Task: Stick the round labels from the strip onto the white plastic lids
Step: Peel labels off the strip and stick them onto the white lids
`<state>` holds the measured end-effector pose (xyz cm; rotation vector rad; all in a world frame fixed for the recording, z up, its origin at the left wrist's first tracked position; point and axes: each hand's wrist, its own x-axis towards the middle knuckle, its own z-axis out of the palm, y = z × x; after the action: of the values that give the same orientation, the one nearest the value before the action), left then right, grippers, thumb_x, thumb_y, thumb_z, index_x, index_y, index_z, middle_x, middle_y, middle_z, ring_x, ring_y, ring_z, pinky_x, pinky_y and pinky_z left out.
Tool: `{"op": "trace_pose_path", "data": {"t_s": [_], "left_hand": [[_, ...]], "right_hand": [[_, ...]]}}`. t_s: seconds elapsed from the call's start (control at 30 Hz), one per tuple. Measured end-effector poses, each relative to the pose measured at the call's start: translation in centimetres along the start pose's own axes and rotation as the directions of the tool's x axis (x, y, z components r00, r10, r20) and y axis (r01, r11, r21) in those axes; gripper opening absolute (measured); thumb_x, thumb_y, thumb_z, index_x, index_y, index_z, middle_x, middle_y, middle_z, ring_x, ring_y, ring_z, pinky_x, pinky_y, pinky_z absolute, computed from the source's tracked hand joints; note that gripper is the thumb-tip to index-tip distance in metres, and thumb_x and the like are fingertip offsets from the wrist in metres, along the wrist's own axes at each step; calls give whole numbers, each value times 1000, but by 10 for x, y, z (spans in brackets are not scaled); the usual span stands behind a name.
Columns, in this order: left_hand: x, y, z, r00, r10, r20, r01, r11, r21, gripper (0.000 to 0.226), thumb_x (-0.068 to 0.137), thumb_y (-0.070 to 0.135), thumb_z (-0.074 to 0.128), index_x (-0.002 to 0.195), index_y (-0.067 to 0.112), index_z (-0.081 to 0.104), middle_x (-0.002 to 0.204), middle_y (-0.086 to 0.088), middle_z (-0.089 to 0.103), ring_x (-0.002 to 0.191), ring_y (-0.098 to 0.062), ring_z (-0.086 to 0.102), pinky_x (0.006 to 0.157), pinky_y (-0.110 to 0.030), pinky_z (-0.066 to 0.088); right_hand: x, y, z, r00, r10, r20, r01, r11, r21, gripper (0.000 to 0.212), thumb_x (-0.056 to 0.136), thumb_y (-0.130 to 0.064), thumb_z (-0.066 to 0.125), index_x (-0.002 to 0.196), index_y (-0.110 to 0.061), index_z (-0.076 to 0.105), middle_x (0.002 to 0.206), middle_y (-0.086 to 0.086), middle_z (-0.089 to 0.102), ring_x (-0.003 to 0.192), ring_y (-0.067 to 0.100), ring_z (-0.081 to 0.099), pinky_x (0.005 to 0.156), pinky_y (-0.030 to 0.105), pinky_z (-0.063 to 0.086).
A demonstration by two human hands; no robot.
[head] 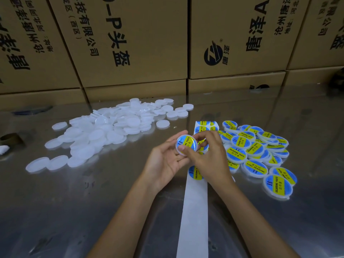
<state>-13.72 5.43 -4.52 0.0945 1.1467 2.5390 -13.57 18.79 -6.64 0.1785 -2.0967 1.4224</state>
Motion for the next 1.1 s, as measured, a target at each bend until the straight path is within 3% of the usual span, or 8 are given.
{"op": "trace_pose_path", "data": {"t_s": [0.1,0.2,0.37,0.53,0.6,0.8,0.93,1.1], "left_hand": [[0,-1,0,999,-21,47,19,999,51,43,93,6,48,134,3,57,128,-23,65,121,-38,63,97,-43,55],[1,-4,-2,998,-17,58,8,988,155,44,95,-7,39,132,5,59,125,-20,68,115,-34,67,90,-41,59],[1,-6,-6,995,95,45,-104,924,368,36,94,-8,56,126,6,65,113,-18,73,102,-32,72,80,-37,62],[2,-5,-9,963,238,-126,-166,894,416,28,88,4,72,115,10,68,99,-12,76,86,-25,75,66,-34,61],[2,-5,-11,953,262,-153,-172,882,438,29,88,2,71,115,11,66,98,-13,76,83,-24,75,64,-33,61],[3,-6,-9,947,257,-193,-170,909,380,17,91,17,71,106,12,68,92,-12,75,76,-19,72,61,-30,59],[5,-5,-9,956,245,-164,-175,919,353,15,97,17,62,109,10,68,100,-12,75,85,-20,72,66,-31,60],[1,-3,-8,983,180,18,-174,916,362,36,96,-3,57,129,11,62,117,-15,72,107,-28,71,83,-30,60]], "right_hand": [[2,1,-3,998,-26,-52,27,1000,14,27,77,-26,83,77,-22,57,89,-7,53,83,1,51,70,8,38],[4,5,-5,997,-17,-77,22,998,65,25,83,-18,78,72,-11,57,79,-6,54,74,8,53,68,17,41],[5,7,-6,998,-14,-63,18,998,59,22,89,-13,70,72,-5,60,73,-3,53,66,7,49,64,21,41],[-1,4,-4,991,-33,128,28,999,39,9,91,-26,68,93,-18,70,93,-7,59,80,6,54,70,12,39],[-4,4,-2,984,-18,175,14,1000,27,23,84,-33,75,105,-25,69,101,-11,54,83,4,52,72,9,38],[-3,3,-2,965,46,259,-86,986,145,30,79,-28,81,104,-31,65,61,-6,45,55,5,40,55,17,35],[-3,3,0,966,70,249,-127,967,221,25,85,-17,75,106,-25,64,56,12,40,52,13,41,52,15,37],[0,6,-4,984,86,158,-120,968,222,25,91,-18,68,106,-38,63,61,28,41,55,28,42,57,44,44]]}}
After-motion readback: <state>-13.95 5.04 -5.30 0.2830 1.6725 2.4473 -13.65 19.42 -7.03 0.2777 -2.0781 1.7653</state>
